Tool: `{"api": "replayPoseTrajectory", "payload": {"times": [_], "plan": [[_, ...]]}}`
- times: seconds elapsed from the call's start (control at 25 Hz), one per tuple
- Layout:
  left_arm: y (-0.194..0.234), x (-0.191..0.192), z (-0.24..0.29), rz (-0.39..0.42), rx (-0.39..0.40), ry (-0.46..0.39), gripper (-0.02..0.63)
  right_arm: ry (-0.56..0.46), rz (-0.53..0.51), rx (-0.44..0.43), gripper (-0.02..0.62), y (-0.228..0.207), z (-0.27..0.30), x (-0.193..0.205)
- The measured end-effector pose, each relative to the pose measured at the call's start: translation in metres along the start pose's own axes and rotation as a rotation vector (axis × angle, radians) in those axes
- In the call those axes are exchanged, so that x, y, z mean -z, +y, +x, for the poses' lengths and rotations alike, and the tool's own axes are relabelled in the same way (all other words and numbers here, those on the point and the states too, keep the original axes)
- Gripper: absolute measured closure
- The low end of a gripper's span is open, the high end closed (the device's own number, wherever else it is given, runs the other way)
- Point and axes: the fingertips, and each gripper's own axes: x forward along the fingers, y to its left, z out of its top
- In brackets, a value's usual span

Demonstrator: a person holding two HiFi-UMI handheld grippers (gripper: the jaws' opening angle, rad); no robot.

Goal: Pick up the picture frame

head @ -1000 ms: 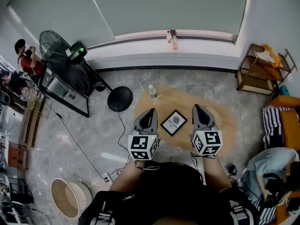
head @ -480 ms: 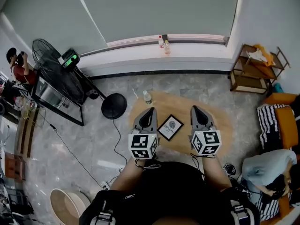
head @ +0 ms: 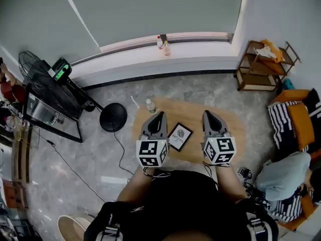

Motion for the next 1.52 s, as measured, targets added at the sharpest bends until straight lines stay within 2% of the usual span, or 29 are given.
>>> {"api": "replayPoseTrajectory", "payload": {"times": [0.32, 0.6, 0.96, 1.12, 1.16, 1.2, 1.24, 1.28, 1.4, 1.52], "plan": [[0.069, 0.005, 0.015, -0.011, 0.113, 0.048, 0.586, 0.017, 0.013, 0.119, 0.578, 0.042, 0.037, 0.009], [0.101, 0.030, 0.034, -0.026, 0.216, 0.123, 0.586, 0.065, 0.044, 0.248, 0.578, 0.054, 0.047, 0.037], [0.101, 0.064, 0.064, -0.038, 0.293, 0.185, 0.586, 0.132, 0.063, 0.366, 0.578, 0.033, 0.043, 0.075], [0.098, 0.072, 0.076, -0.031, 0.276, 0.182, 0.584, 0.142, 0.076, 0.427, 0.577, 0.010, 0.042, 0.089], [0.097, 0.075, 0.079, -0.029, 0.278, 0.187, 0.535, 0.149, 0.083, 0.431, 0.581, 0.006, 0.042, 0.094], [0.096, 0.081, 0.082, -0.031, 0.283, 0.200, 0.442, 0.162, 0.097, 0.420, 0.528, 0.002, 0.043, 0.101], [0.096, 0.088, 0.086, -0.042, 0.288, 0.218, 0.390, 0.182, 0.119, 0.403, 0.451, -0.002, 0.046, 0.109], [0.097, 0.098, 0.089, -0.062, 0.288, 0.242, 0.385, 0.208, 0.141, 0.388, 0.422, -0.006, 0.048, 0.118], [0.105, 0.138, 0.090, -0.117, 0.272, 0.340, 0.385, 0.297, 0.159, 0.369, 0.417, -0.013, 0.049, 0.152], [0.113, 0.187, 0.087, -0.121, 0.243, 0.460, 0.385, 0.372, 0.163, 0.364, 0.417, -0.020, 0.050, 0.186]]}}
